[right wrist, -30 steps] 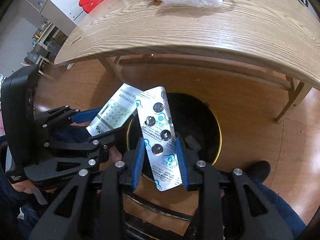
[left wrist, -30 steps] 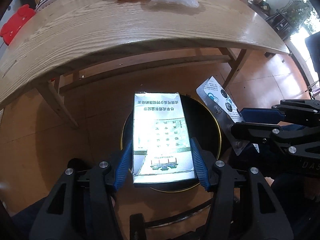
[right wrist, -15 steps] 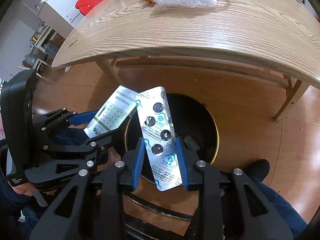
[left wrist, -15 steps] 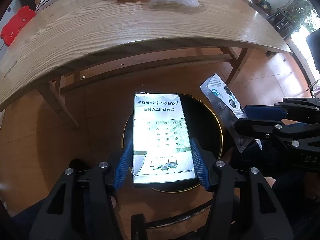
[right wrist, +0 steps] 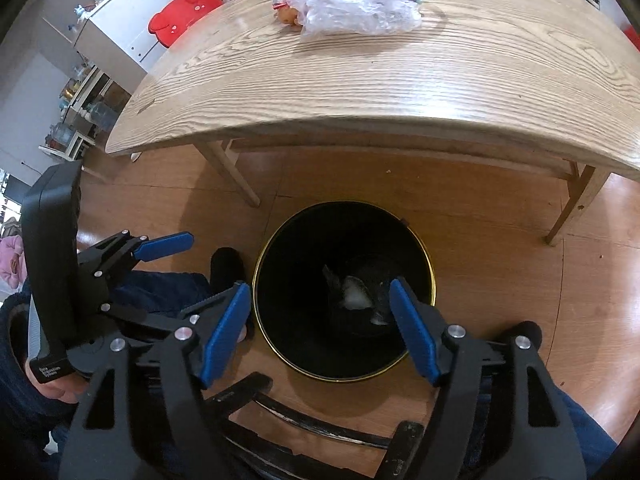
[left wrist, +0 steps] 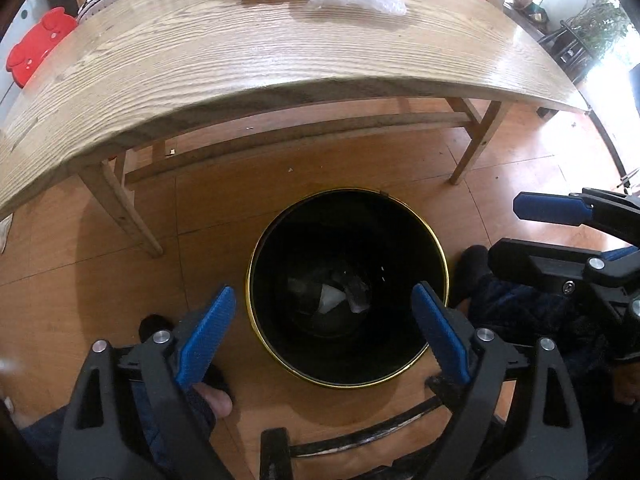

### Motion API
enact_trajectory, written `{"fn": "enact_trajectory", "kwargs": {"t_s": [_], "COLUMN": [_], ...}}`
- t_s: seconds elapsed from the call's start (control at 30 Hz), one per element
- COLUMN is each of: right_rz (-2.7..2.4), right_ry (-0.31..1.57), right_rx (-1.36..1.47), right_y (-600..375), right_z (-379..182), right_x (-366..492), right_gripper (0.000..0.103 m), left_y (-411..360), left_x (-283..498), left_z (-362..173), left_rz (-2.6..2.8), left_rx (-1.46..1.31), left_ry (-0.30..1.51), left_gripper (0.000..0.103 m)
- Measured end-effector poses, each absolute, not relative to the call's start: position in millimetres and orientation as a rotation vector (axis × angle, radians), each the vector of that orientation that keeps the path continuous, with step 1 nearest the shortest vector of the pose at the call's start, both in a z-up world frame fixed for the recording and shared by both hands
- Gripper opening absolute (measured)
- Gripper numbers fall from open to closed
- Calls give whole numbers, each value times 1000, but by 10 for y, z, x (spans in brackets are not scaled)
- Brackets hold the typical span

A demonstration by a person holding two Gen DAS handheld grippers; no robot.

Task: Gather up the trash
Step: 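Open both tools to drop the box and blister pack into the bin, then pinch the white tissue with the left tool while the right grasps the plastic bag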

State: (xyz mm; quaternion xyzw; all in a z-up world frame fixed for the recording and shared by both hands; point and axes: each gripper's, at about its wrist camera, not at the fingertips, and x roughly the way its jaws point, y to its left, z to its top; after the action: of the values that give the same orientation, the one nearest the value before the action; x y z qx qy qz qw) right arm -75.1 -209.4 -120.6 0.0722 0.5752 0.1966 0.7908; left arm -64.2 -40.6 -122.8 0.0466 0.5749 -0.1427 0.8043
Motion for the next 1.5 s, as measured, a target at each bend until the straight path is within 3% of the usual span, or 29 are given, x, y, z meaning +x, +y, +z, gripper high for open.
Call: {"fn": "enact_trajectory", "kwargs": {"t_s": [0.27, 0.57, 0.73, 0.97, 1.27, 1.5], "right_rz": [421, 393, 340, 321, 271, 262], "right_ry": [1200, 1019, 942, 968, 1008, 1037], "right_rx": [137, 221, 189, 201, 184, 132], "right_y": [-2073, -2291, -2282, -2193, -2117, -2032], "right_z": [-1116, -568, -297, -375, -738, -917], "right_x": [-765, -552, -199, 427, 930, 1024], "right_gripper": [72, 78, 82, 83, 83, 83], "left_y": [-385, -208, -23, 193, 196, -71], "left_x": [-625, -400, -52, 712, 1813, 1939], "left_z": [-1158, -624, -259, 87, -206, -456], "left_rz": [-304, -275, -214, -170, -226, -307], "left_rx": [95, 44, 37, 45, -64, -37], "left_ry": [1217, 1064, 966, 883, 902, 973], "left_gripper": [88, 88, 88, 91, 91, 91]}}
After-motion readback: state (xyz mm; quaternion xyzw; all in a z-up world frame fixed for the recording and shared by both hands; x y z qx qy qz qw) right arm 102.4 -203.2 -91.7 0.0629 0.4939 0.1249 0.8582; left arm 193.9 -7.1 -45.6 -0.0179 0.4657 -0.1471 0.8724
